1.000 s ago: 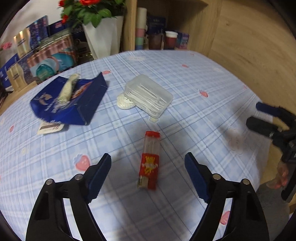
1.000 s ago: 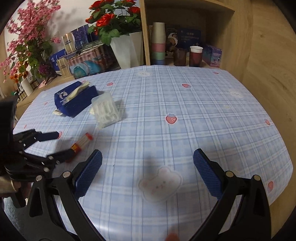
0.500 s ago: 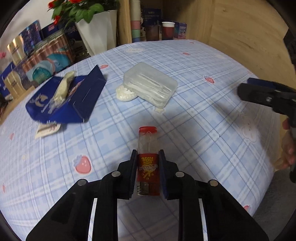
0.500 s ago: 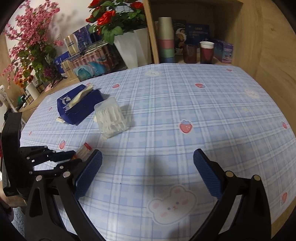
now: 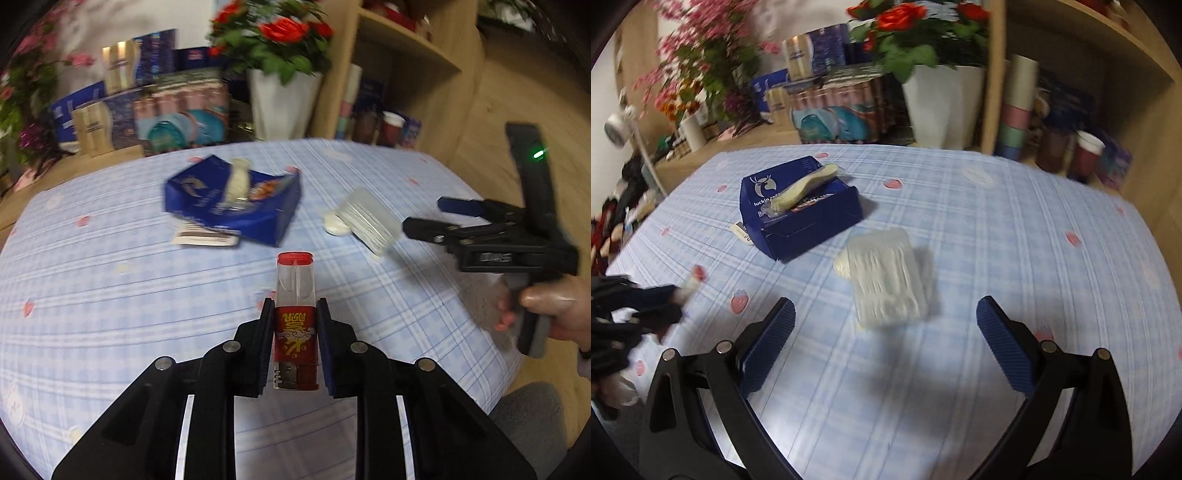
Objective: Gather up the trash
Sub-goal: 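Grasp the clear floss-pick box with the right tool while the left tool holds the tube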
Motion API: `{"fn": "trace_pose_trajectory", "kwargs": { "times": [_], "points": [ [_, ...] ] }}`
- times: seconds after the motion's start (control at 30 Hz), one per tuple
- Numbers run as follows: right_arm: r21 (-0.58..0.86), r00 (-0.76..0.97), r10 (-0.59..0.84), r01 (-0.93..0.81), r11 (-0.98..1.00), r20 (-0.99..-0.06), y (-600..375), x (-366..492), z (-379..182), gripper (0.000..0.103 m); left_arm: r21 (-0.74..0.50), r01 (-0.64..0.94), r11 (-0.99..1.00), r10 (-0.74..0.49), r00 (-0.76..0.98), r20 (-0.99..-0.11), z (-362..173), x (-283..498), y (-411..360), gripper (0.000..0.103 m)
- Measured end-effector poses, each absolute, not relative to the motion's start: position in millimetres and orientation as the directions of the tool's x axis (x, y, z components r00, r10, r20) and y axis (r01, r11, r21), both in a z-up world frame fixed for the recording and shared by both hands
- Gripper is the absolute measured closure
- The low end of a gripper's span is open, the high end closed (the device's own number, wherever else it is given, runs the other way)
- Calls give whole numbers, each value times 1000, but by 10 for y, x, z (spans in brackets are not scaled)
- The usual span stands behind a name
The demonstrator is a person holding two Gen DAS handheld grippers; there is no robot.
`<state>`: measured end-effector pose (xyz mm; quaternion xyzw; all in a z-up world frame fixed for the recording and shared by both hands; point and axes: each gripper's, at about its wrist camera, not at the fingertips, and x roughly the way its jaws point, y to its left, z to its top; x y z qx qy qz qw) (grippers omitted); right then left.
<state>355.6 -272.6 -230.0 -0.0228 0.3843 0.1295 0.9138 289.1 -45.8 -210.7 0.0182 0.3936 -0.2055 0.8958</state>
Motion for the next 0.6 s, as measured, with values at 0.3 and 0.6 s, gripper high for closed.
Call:
{"fn": "trace_pose_trajectory", "kwargs": {
  "times": [0.3,0.6],
  "points": [
    [110,619,214,-203,973,-756,-2668,4054,-2520,22,-196,287,938,-341,645,-684,-1973,2742,-25,81],
    [128,522,200,-171,977,-829,-2612,4136,-2728,43,-232,265,936,-351,657,-667,-1892,2585,94,81]
  ]
}}
